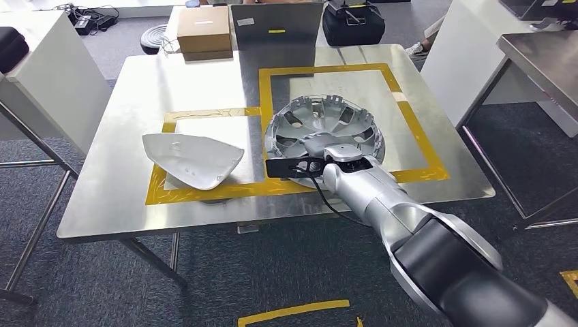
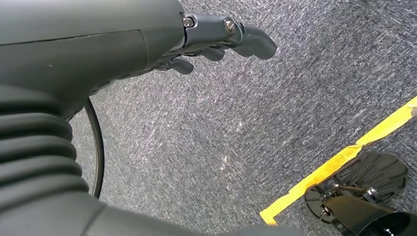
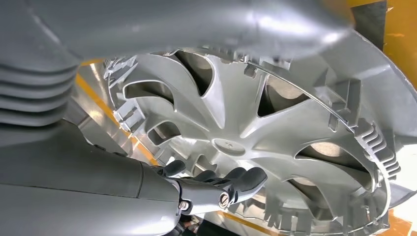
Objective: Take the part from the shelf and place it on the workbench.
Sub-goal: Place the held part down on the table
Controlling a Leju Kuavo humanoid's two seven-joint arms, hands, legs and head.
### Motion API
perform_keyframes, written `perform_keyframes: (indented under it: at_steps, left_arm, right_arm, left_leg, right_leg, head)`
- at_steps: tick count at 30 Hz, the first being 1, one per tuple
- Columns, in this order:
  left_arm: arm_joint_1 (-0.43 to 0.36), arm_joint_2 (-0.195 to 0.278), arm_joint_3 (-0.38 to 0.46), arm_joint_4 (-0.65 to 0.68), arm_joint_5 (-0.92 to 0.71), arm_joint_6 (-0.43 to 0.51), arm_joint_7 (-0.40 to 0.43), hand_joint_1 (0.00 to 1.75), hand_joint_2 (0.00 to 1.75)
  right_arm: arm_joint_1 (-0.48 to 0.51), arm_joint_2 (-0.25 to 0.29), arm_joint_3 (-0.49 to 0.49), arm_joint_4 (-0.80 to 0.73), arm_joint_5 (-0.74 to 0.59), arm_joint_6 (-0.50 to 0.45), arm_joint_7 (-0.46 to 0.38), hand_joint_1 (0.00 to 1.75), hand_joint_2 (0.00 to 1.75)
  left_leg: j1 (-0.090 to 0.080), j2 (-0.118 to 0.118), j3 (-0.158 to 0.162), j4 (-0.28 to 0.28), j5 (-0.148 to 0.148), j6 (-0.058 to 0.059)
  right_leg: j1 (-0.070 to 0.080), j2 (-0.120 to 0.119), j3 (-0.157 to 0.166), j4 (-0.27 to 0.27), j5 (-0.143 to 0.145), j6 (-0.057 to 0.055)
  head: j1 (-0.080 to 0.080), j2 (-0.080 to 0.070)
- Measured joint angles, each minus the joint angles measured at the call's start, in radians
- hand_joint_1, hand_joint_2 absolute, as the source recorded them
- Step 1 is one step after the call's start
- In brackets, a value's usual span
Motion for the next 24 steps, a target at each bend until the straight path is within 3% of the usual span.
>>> perform_keyframes:
  at_steps: [7,11,18,24]
  left_arm:
    - [0.000,0.000,0.001,0.000,0.002,0.002,0.000,0.00,0.00]
    - [0.000,0.000,0.005,0.000,0.002,0.003,0.001,0.00,0.00]
    - [0.007,0.000,0.018,0.002,0.003,0.006,0.012,0.00,0.00]
    - [0.019,0.000,0.031,0.002,0.006,0.009,0.014,0.00,0.00]
  right_arm:
    - [-0.001,-0.002,-0.001,0.000,-0.006,-0.016,0.004,0.00,0.00]
    - [-0.014,-0.008,-0.019,0.000,-0.045,-0.079,-0.015,0.00,0.00]
    - [-0.096,-0.015,-0.178,-0.055,-0.244,-0.286,-0.213,0.00,0.00]
    - [-0.122,-0.033,-0.345,-0.296,-0.360,-0.264,-0.317,0.00,0.00]
  left_leg:
    - [0.000,0.000,0.000,0.000,0.000,0.000]
    - [0.000,0.000,0.000,0.000,0.000,0.000]
    - [0.000,0.000,0.000,0.000,0.000,0.000]
    - [0.000,0.000,0.000,0.000,0.000,0.000]
  right_leg:
    - [0.000,0.000,0.000,0.000,0.000,0.000]
    - [0.000,0.000,0.000,0.000,0.000,0.000]
    - [0.000,0.000,0.000,0.000,0.000,0.000]
    - [0.000,0.000,0.000,0.000,0.000,0.000]
  head:
    - [0.000,0.000]
    - [0.000,0.000]
    - [0.000,0.000]
    - [0.000,0.000]
